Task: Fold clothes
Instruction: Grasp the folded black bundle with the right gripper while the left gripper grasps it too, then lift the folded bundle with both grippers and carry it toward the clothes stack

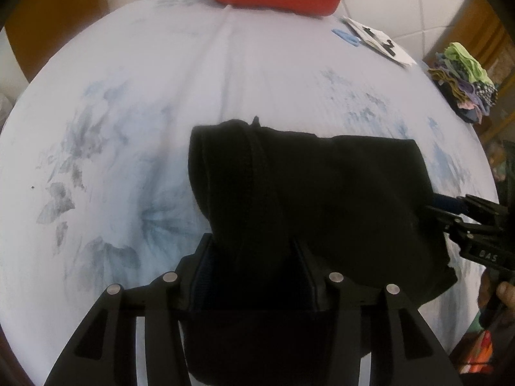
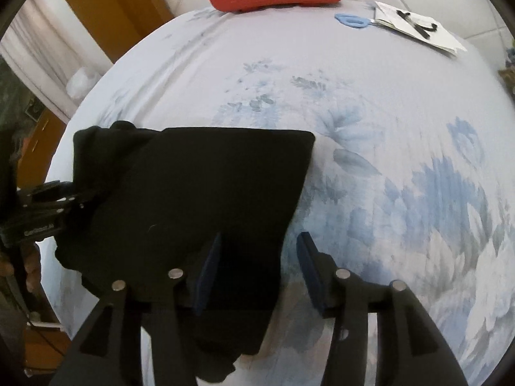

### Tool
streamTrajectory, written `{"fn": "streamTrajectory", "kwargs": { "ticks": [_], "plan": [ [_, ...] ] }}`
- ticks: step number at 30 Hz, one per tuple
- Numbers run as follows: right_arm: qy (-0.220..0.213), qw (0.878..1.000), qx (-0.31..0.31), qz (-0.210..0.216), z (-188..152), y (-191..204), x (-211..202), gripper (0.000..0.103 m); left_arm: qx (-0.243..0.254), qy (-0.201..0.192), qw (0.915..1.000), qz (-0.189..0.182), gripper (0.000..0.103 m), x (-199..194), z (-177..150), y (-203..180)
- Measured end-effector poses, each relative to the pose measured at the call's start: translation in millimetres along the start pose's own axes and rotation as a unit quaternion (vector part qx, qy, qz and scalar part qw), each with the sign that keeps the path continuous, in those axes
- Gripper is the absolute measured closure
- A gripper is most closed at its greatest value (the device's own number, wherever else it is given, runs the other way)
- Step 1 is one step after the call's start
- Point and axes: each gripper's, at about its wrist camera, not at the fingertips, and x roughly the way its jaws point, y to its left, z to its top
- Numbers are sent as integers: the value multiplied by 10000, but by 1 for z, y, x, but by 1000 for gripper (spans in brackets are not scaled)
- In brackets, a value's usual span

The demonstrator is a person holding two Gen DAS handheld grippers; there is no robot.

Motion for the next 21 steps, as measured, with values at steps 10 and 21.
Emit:
{"fn": "streamTrajectory", "kwargs": {
  "ticks": [10,21],
  "plan": [
    [-123,9985,-507,185,5,16,8,66,114,-60,9997,183,52,0,-1,-7],
    [-87,9981,-598,71,3,24,11,88,350,-208,9967,700,80,-3,-2,-31]
  ]
}}
